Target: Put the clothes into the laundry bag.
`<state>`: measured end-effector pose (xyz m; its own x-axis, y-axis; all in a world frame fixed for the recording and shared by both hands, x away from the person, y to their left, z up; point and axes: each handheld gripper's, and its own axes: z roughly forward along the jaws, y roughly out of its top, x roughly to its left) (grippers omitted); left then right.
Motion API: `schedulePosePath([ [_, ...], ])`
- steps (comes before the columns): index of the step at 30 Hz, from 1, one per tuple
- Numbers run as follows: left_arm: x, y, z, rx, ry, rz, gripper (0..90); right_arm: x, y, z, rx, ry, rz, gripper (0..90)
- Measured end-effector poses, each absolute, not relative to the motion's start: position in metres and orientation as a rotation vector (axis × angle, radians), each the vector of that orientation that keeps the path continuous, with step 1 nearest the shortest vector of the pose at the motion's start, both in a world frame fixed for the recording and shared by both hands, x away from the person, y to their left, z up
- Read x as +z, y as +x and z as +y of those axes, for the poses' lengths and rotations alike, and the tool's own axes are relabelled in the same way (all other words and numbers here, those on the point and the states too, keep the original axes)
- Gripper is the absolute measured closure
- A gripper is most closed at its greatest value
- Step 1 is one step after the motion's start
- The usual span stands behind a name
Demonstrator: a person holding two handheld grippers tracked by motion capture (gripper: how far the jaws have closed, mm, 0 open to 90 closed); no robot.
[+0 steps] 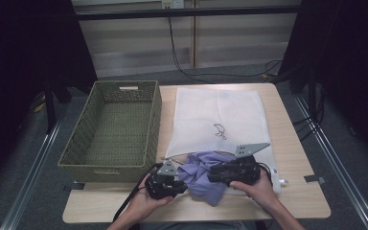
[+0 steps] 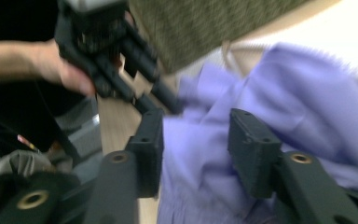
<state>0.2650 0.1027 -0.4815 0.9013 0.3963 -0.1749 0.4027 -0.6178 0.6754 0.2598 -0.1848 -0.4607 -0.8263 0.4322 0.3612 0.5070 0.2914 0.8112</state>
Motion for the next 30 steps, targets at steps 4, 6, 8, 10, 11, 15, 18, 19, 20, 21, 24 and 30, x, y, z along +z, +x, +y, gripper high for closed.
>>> schedulePosePath([
  [4,-0.482,0.267,0.098,-0.021,2.295,0.566,75.3,-0.472,0.259,-0.175,-1.506,-0.895,-2.505,46.6],
  [6,-0.483,0.267,0.096,-0.022,2.298,0.560,75.3,-0.476,0.260,-0.170,-1.475,-0.887,-2.531,44.0],
  [8,-0.483,0.268,0.094,-0.024,2.320,0.553,75.4,-0.478,0.259,-0.166,-1.456,-0.874,-2.557,43.4],
  [10,-0.486,0.268,0.092,-0.033,2.307,0.556,75.3,-0.481,0.259,-0.163,-1.444,-0.865,-2.576,41.3],
  [11,-0.486,0.268,0.091,-0.031,2.310,0.559,75.2,-0.482,0.259,-0.162,-1.440,-0.872,-2.585,40.2],
  [15,-0.487,0.268,0.088,-0.038,2.321,0.550,74.2,-0.490,0.258,-0.155,-1.402,-0.833,-2.635,34.6],
  [18,-0.488,0.268,0.086,-0.044,2.317,0.552,74.2,-0.495,0.257,-0.152,-1.394,-0.826,-2.663,33.4],
  [19,-0.488,0.268,0.086,-0.045,2.317,0.553,74.2,-0.496,0.257,-0.151,-1.391,-0.824,-2.672,33.3],
  [20,-0.489,0.268,0.086,-0.054,2.308,0.555,74.1,-0.496,0.257,-0.150,-1.386,-0.818,-2.676,33.0],
  [21,-0.489,0.268,0.086,-0.058,2.306,0.560,74.1,-0.498,0.257,-0.150,-1.379,-0.815,-2.679,32.6],
  [24,-0.490,0.269,0.086,-0.066,2.304,0.564,73.6,-0.499,0.259,-0.149,-1.348,-0.837,-2.669,34.7],
  [30,-0.491,0.270,0.085,-0.092,2.281,0.584,73.4,-0.500,0.259,-0.147,-1.302,-0.841,-2.751,50.4],
])
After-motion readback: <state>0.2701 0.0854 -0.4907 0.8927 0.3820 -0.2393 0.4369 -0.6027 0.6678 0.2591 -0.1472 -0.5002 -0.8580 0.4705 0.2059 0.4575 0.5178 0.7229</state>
